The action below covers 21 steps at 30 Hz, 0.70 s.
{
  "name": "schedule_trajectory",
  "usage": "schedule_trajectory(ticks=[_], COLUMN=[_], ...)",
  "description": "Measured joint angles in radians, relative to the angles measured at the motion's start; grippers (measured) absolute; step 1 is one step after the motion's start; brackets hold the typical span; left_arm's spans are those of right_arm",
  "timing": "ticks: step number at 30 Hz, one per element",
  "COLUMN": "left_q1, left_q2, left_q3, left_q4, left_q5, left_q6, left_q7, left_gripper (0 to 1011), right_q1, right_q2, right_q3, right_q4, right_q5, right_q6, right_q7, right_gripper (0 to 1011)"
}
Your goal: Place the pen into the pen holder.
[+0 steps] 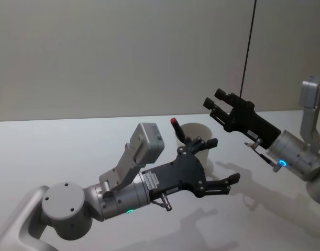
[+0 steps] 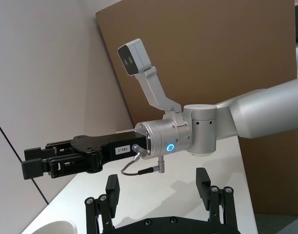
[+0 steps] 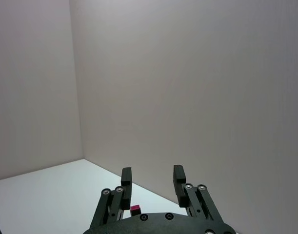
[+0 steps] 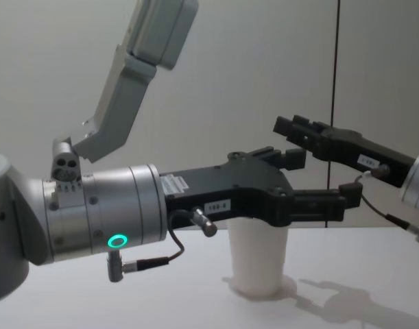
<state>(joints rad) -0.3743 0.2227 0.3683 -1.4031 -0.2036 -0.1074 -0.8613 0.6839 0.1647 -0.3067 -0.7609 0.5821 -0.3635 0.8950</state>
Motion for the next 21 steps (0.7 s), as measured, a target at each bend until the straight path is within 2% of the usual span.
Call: schedule_trajectory(ticks=[5,6,9,10,14,18,21], left_q1=[0.0,0.0,0.0,0.0,0.0,0.0,0.0], left_q2=[0.0,0.0,0.0,0.0,0.0,0.0,0.0], left_q3=[0.0,0.0,0.0,0.0,0.0,0.0,0.0], left_q4=[0.0,0.0,0.0,0.0,0.0,0.0,0.0], left_q5=[0.0,0.0,0.0,0.0,0.0,0.0,0.0], left_q6=[0.0,0.0,0.0,0.0,0.0,0.0,0.0], left_q7=[0.0,0.0,0.0,0.0,0.0,0.0,0.0], left_gripper=[1000,1000,1000,1000,1000,1000,1000], right_q1=[0.001,0.001,0.001,0.001,0.0,-0.005,-0.016], right_q2=[-0.001,-0.001,-0.001,-0.001,0.001,0.003,0.01], right_q3=[-0.002,-0.002,-0.003,-0.003,-0.003,-0.002,0.0], right_q4=[0.001,0.001,0.001,0.001,-0.004,-0.014,-0.033], right_q5=[-0.002,-0.002,-0.003,-0.003,-0.005,-0.006,-0.007], right_q6=[0.0,0.0,0.0,0.0,0.0,0.001,0.006], right_q7=[-0.001,-0.001,-0.003,-0.003,-0.006,-0.01,-0.016], right_gripper=[649,649,783,783,909,1000,1001])
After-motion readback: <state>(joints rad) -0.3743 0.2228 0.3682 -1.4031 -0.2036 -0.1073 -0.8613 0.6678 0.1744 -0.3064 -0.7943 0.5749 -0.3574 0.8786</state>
